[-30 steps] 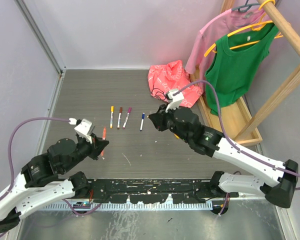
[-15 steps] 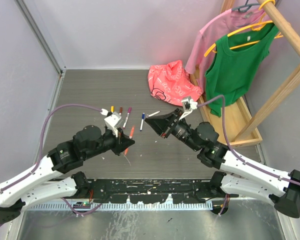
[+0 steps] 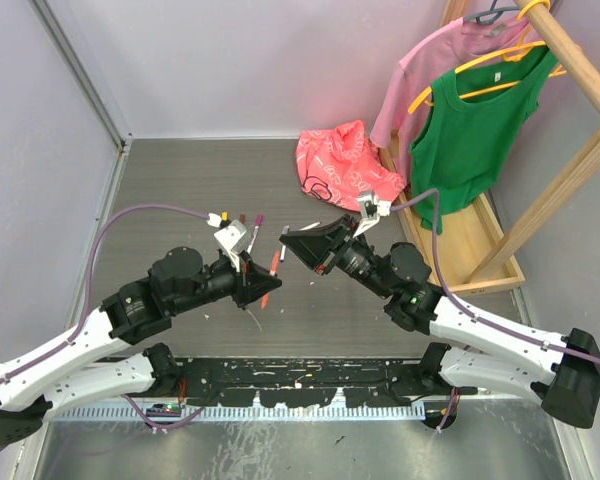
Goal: Insert the pens into the pen caps
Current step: Insert the pen cap onto the pen.
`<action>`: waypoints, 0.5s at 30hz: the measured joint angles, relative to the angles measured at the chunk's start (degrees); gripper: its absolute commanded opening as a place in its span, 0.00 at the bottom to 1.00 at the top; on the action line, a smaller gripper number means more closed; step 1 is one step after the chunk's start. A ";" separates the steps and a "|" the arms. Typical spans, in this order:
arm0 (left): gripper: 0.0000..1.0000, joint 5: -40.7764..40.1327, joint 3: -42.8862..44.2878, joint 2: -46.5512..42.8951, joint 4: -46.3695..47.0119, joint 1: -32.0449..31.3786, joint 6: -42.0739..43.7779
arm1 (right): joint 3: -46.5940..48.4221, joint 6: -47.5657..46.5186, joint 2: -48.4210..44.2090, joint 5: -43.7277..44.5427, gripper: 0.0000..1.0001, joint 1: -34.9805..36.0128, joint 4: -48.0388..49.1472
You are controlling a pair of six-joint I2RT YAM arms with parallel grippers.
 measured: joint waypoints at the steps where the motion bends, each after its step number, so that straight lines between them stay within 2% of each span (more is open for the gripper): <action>1: 0.00 0.07 0.00 0.00 0.09 0.00 0.00 | 0.00 0.17 0.11 -0.20 0.00 0.00 0.00; 15: 0.00 0.20 0.00 -0.52 0.26 0.00 0.04 | 0.26 0.63 1.16 -2.97 0.00 0.00 -0.37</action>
